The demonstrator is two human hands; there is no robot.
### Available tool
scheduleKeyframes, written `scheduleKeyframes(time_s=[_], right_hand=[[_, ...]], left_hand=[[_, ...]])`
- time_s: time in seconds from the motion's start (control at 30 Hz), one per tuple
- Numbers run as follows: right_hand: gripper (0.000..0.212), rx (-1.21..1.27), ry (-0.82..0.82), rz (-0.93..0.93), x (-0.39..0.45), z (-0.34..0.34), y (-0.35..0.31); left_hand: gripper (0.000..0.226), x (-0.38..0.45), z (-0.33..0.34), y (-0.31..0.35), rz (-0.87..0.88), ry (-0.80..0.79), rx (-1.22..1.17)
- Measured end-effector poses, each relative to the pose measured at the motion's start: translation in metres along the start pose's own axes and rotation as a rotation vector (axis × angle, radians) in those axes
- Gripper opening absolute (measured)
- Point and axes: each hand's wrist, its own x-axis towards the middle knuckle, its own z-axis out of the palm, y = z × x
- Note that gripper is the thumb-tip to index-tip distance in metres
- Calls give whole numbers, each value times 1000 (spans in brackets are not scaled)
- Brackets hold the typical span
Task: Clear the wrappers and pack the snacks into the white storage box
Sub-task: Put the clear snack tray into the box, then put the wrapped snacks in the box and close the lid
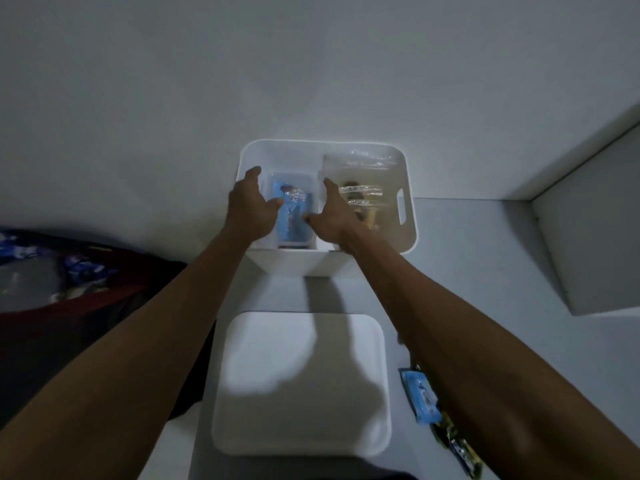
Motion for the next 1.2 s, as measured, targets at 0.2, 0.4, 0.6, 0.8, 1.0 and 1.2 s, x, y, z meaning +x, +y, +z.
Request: scheduleKeyframes(time_s=[0.2, 0.4, 0.6, 0.8, 1.0, 1.2], right_hand=[[67, 61, 218, -122, -88, -31, -4], [54, 111, 346, -103, -210, -82, 71], [49, -51, 551, 51, -284, -117, 194], [51, -351, 413, -45, -285, -135, 278], [64, -623, 70, -279, -229, -140, 314], [62, -1063, -181, -609, -186, -141, 345]], left_hand=[[58, -81, -31, 24, 44, 108, -178], [48, -191, 4, 29, 6, 56, -402], [52, -291, 85, 25, -32, -117, -382], [64, -355, 161, 46, 19, -176, -302], [92, -392, 256, 63, 23, -194, -133], [118, -398, 302, 72, -17, -215, 70]])
